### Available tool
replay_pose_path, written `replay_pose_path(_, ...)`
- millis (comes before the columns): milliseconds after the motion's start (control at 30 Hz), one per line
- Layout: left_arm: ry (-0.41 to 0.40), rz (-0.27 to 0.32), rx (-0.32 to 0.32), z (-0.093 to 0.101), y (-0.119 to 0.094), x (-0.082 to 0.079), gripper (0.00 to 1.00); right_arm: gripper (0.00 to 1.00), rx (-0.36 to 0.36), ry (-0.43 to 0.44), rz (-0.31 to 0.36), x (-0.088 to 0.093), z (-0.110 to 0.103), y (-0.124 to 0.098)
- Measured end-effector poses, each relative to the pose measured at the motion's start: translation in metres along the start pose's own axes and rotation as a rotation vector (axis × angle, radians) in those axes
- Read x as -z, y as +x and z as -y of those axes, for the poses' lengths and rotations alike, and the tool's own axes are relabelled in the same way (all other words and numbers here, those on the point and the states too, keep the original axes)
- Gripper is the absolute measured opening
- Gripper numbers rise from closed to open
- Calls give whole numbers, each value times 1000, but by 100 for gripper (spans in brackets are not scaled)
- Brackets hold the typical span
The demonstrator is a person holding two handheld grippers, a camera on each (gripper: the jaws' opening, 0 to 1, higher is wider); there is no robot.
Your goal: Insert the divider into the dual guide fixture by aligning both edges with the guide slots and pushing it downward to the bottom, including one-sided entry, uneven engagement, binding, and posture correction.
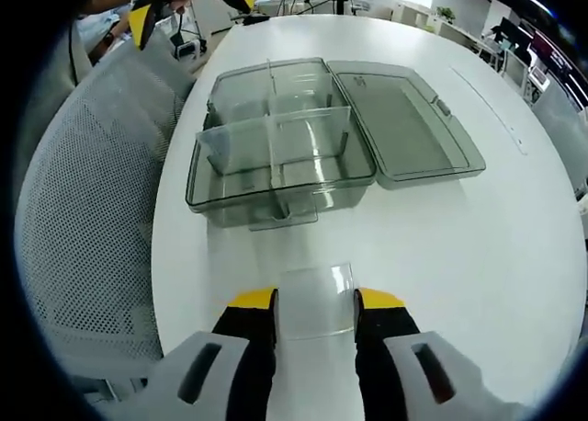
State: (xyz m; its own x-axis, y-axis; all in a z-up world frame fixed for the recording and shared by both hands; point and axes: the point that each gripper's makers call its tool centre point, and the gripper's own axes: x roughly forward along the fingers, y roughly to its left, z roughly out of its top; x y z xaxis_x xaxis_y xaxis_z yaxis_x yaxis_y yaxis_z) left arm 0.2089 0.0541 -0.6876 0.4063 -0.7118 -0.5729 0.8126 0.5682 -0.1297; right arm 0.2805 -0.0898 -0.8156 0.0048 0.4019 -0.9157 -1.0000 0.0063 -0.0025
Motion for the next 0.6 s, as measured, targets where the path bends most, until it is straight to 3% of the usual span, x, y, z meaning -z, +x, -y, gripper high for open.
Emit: replay_pose_path(600, 0, 4, 4, 1, 1, -1, 51, 28, -1, 2, -2, 0, -4, -2)
